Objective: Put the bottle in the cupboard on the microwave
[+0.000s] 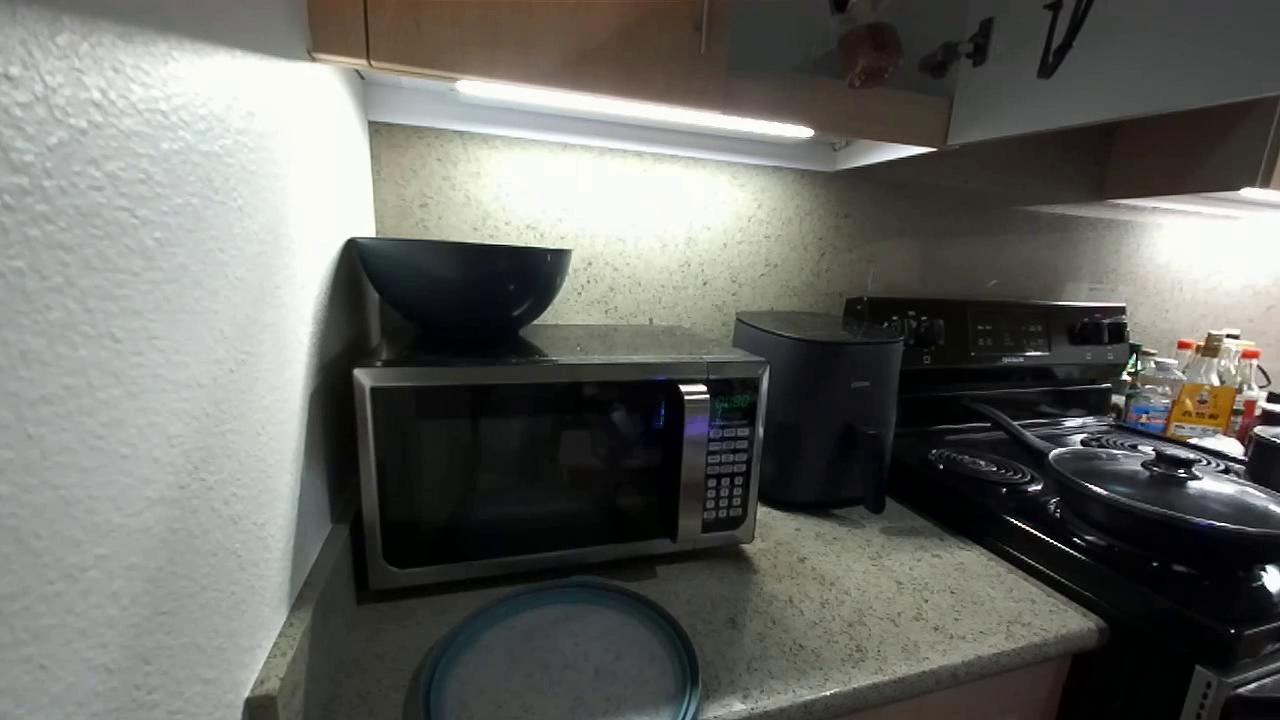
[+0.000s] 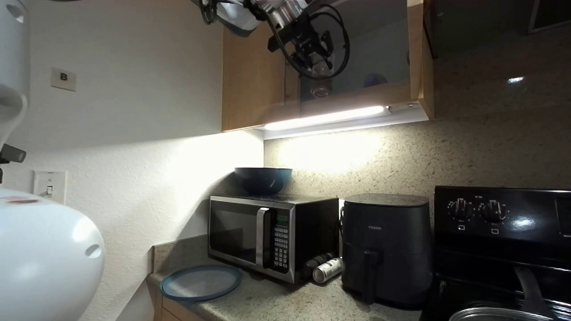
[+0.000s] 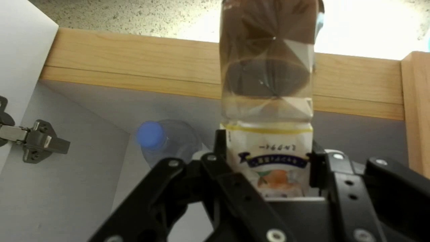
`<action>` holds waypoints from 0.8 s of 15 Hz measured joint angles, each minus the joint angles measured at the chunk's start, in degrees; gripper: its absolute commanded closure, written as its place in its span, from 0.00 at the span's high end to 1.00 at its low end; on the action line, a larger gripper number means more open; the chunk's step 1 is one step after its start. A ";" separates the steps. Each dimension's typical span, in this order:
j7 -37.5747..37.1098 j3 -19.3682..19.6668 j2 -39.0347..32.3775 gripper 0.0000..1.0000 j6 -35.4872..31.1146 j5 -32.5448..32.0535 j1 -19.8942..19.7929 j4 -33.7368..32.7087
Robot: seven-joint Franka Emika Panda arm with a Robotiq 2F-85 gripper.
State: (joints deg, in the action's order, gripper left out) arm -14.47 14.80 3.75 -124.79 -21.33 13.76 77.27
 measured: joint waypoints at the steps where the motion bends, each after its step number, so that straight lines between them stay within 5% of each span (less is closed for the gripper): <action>1: 0.00 -0.01 0.00 0.26 0.00 0.00 0.00 0.07; 7: -0.52 -1.03 0.81 0.26 -1.29 -0.40 0.22 3.00; 12: -9.32 -4.31 5.55 0.26 -2.19 -7.15 0.89 12.17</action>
State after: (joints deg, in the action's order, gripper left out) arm -23.79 10.49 9.31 -126.98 -28.48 14.65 89.44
